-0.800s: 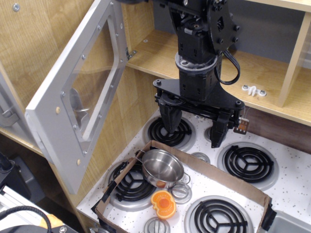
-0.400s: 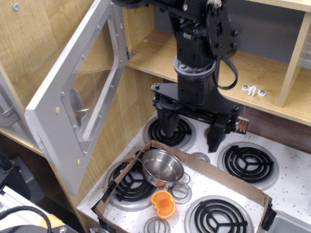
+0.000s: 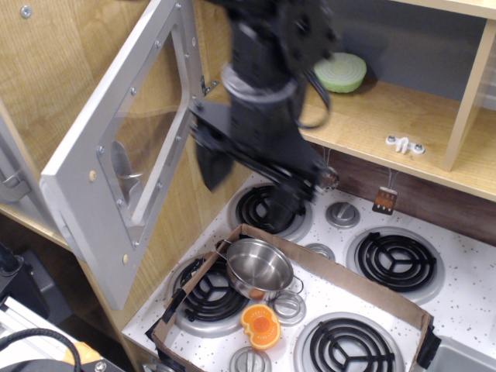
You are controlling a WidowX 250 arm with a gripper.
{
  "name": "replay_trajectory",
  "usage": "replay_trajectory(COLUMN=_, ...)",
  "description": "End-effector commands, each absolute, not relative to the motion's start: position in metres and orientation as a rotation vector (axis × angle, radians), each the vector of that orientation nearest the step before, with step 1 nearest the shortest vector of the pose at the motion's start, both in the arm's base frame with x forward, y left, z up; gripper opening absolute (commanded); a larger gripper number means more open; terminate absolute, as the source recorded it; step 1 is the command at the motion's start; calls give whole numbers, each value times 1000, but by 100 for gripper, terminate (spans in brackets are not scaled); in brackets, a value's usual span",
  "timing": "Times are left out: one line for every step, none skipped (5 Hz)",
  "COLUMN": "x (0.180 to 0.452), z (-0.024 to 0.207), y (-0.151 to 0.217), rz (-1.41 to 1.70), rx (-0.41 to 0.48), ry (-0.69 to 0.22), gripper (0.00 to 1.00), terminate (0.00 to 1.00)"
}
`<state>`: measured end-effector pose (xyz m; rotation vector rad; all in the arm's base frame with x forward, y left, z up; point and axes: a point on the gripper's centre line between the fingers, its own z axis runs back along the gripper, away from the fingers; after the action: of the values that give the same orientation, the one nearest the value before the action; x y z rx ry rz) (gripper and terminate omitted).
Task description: Close microwave
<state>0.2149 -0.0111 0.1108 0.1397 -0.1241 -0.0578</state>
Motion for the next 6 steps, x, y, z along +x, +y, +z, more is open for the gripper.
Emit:
replay_trajectory(x=225, z=185, y=40, rz=-232, rx=273, ry=-160, gripper=100, terminate=0)
replay_trajectory(x=212, z=209, y=66, rz=-321, rx=316, ry=-144, gripper=100, terminate=0)
replay_trajectory(x=199, z=225, y=84, rz=-359, rx=338, ry=-102, gripper=100, terminate=0)
replay_trajectory(x=186, z=222, y=100, rz=-388, rx=346, ry=-92, gripper=100, terminate=0)
replay_trajectory(x=173, z=208, y=118, rz=-422, rx=325, ry=-76, gripper=100, terminate=0)
replay_trajectory(x=166, z=195, y=131, rz=-432, rx=324, ry=-84, gripper=100, terminate=0)
